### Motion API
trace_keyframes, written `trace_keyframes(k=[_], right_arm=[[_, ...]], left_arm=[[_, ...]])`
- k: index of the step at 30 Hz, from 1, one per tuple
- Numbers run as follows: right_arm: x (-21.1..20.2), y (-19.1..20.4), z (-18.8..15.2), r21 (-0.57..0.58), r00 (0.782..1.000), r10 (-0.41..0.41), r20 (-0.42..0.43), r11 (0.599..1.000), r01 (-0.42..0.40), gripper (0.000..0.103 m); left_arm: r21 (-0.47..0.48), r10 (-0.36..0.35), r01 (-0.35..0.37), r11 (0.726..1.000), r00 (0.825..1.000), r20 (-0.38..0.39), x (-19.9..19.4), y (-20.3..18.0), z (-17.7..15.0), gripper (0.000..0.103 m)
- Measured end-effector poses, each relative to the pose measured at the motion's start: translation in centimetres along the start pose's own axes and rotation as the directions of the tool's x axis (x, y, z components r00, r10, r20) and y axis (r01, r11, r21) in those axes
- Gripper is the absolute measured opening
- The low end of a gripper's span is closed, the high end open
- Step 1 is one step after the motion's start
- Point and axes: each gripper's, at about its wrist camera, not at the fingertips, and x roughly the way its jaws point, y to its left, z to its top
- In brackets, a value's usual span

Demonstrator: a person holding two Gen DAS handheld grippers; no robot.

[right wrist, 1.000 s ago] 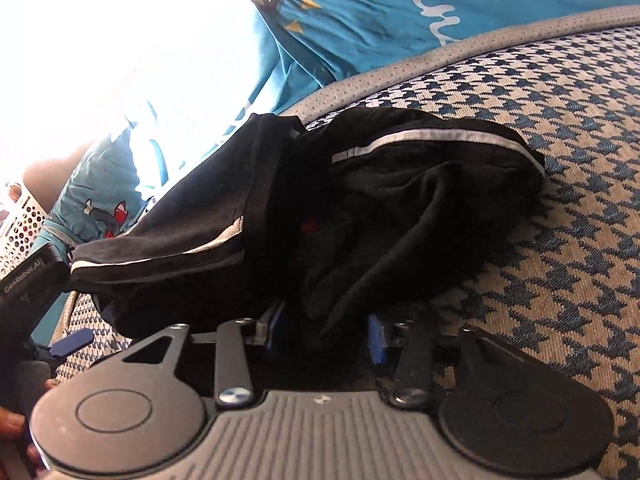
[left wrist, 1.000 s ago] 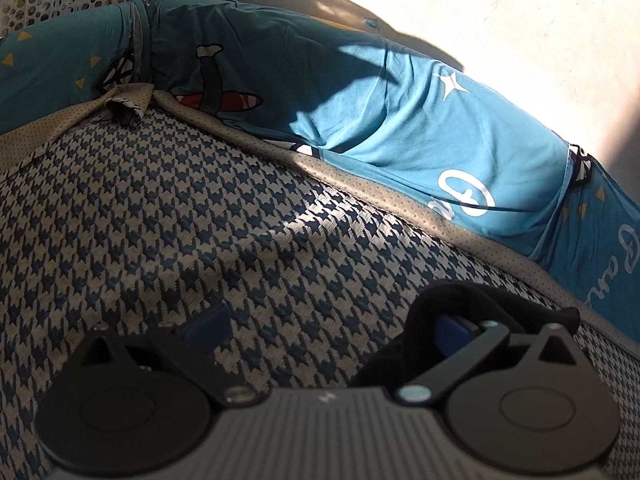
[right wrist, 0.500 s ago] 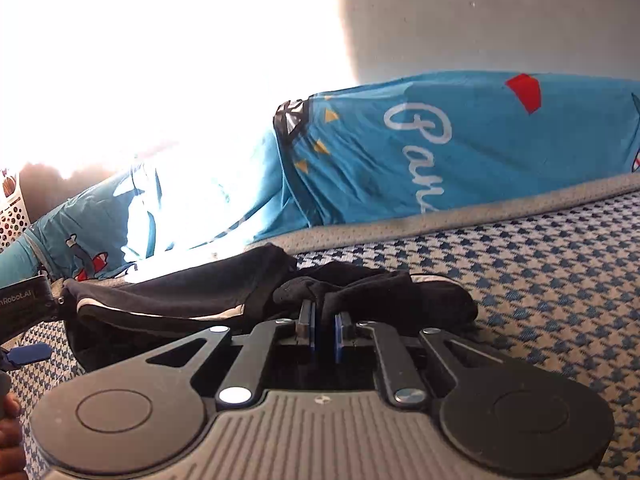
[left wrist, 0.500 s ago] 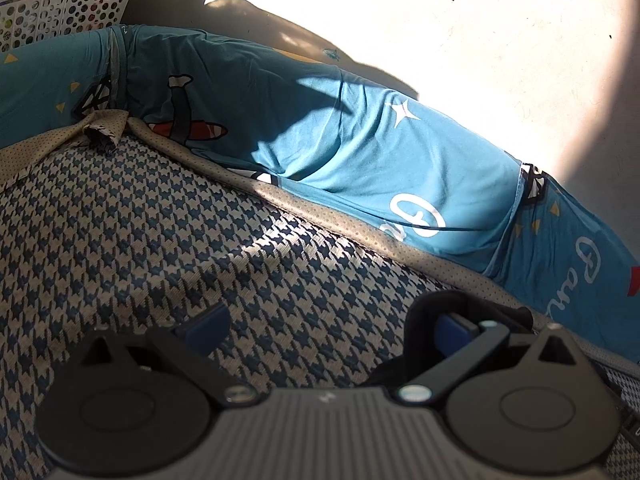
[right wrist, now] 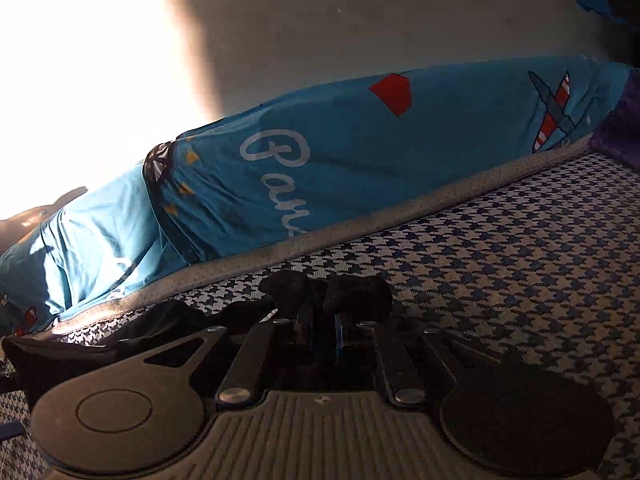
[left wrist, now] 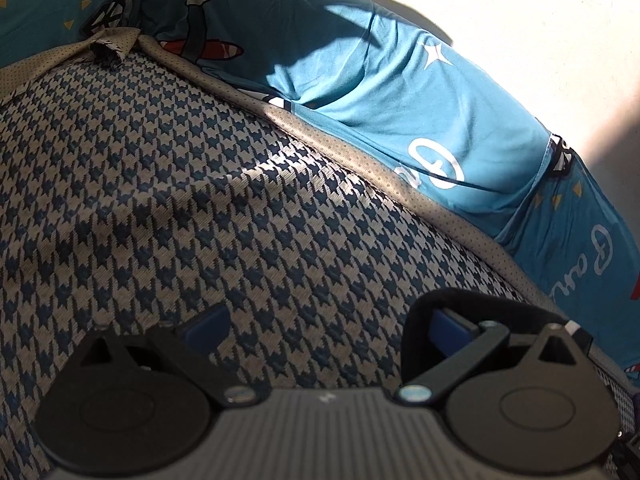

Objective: Fold clothes

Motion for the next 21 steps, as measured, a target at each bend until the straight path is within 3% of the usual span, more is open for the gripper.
trace_keyframes(k=[5,12,15,21], right_arm=[[-0.6,-1.2,0.1,0.041,1.0,0.0,-0.026,0.999,0.001,0.027],[-0.9,-1.5,0.0,0.0,0.998,0.019,-0.063,1.0,-0.019,0.027],[-1.0,-1.0,-0.3,-0.033,0.996,0.026,-0.08,0.999,-0.029,0.028],[-1.8,0.1,-0.6,-0.087,0.993,0.058,-0.099,0.994,-0.066,0.033]], left_arm=[[-0.006,0.006,-0.007,1.0,1.0,-0.012,-0.2,0.4,-0.1,0.103],[0.052,0.036,-0.036,0.998,0.999,-0.009,-0.6,-0.5,-0.4,0.103],[0.107,0.084,-0.086,0.991,0.996,0.019,-1.1,-1.4,-0.5,0.103],[-0.001,0.023,-0.023,1.0,0.999,-0.024,-1.5,0.6,0.1,0.103]])
